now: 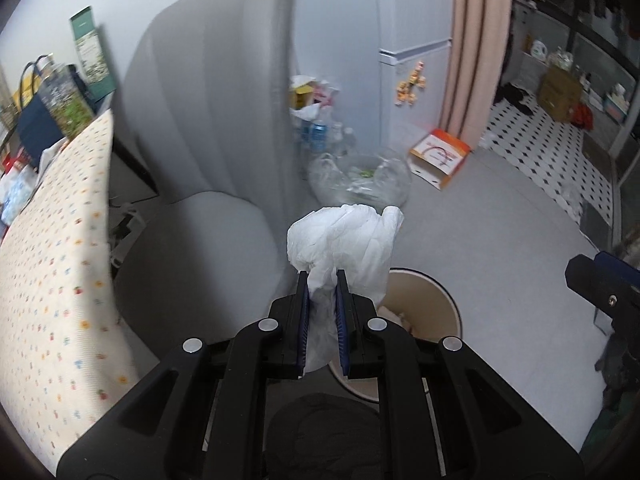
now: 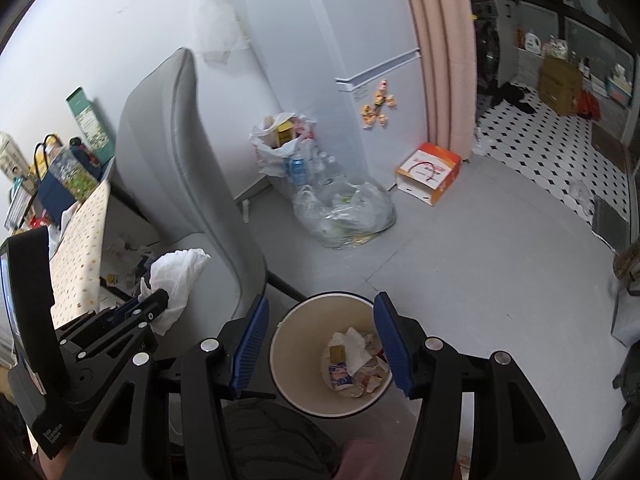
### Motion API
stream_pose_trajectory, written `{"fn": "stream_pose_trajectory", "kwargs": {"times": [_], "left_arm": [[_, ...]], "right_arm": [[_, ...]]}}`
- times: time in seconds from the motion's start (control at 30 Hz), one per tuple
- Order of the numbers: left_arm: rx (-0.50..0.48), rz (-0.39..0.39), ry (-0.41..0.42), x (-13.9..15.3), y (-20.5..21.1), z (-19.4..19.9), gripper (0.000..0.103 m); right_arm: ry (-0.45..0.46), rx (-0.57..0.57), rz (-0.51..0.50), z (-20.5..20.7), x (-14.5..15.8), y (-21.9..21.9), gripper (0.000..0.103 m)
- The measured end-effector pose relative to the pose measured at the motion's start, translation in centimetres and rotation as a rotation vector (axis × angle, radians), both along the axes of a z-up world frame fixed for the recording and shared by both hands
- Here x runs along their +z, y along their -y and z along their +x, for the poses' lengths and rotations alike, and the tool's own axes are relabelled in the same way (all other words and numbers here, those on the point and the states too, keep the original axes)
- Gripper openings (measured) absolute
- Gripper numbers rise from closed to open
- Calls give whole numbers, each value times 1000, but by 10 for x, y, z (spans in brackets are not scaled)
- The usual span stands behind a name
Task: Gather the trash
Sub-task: 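Open the right tool over the bin while the left tool opens to drop the tissue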
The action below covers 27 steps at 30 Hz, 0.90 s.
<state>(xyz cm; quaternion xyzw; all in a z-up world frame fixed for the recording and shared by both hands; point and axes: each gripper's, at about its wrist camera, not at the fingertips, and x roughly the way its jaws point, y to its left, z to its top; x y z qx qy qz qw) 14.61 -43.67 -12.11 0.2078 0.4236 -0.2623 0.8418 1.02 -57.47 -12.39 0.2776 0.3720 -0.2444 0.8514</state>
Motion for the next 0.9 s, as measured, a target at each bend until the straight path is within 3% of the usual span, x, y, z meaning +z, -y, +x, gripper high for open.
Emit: {"fn": "stream_pose_trajectory", "kwargs": {"times": [0.1,0.27,0.33,0.5,0.57,0.67,0.73,0.9], "left_arm": [[-51,6,-37,-7,15,-7,15],[-80,5,-66,-10,23,-13,49],[-77,4,-57,-9,22,-14,55],[-28,-6,-13,2,8,-8,66],[2,-21,4,10,-2,-3,73],[38,-37,25,20,-15,0,76],[54,-44,34,26,-23,3,85],[104,-87,97,49,-50,2,91]], "right_arm": [[0,-23,4,-10,-4,8,57],[0,-39,7,-18,-7,14,59],[-1,-39,11,-19,-8,16,60],[7,-29,9,-18,-6,11,63],[9,-22,0,-16,-3,6,68],[18,-2,-18,-14,4,-1,76],[27,8,-29,-11,9,-7,79],[28,36,-61,-2,24,-26,88]]}}
